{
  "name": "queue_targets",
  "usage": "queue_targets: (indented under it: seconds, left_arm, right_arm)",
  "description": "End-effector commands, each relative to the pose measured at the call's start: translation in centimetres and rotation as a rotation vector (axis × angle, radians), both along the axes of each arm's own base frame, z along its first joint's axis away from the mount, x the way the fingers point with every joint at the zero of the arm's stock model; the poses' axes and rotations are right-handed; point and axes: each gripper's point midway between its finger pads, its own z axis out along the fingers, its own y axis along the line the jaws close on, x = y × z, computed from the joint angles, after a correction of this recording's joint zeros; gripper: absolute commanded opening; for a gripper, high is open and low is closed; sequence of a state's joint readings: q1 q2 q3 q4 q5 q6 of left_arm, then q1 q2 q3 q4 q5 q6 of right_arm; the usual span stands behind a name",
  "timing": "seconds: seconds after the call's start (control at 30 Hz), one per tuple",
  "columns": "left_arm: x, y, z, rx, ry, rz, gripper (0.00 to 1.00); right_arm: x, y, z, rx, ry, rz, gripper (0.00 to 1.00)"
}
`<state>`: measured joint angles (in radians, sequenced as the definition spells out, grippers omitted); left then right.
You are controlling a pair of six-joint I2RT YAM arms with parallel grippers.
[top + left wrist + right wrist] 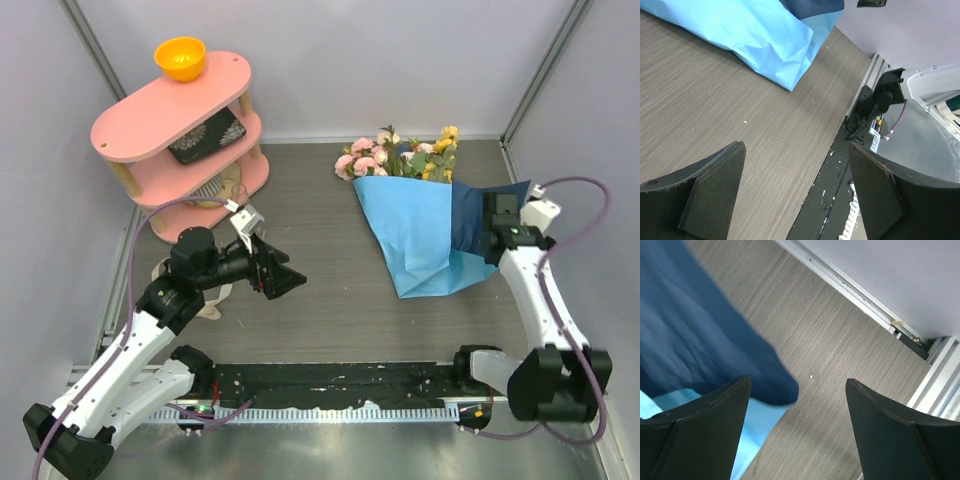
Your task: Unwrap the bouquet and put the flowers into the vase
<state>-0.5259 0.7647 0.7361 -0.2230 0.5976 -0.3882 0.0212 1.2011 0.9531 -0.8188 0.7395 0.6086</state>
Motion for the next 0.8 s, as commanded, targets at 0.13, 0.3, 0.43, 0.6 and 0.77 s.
queue_targets:
  seconds: [0.13,0.3,0.43,0.6,0.77]
  left_arm:
    - [-1.8,0.2,0.3,0.048,-0.087,-0.048,0.88]
    - [-2.4,0.4,0.7,0.062,-0.091,-0.059,0.88]
    - [-3.1,1.0,1.4,0.066,-0.101,-0.053,0.88]
    - [-4.1,2.3,1.4,0.083,-0.092,-0.025,0.88]
    - [-4.9,3.6,1.4,0.099,-0.089,0.018,0.89]
  right_arm:
    - [1.9,3.4,7.7,0.227,-0.465,0.195,0.88]
    - [6.1,12.1,5.3,0.559,-0.394,0.619,0.95]
    - [7.9,14.0,0.7,0.732,-0.308,0.612,0.95]
    - [9.3,15.4,-2.7,0.811,-0.249,0.653,0.95]
    - [9.8,21.2,-0.4,0.823,-0.282,0.884,0.94]
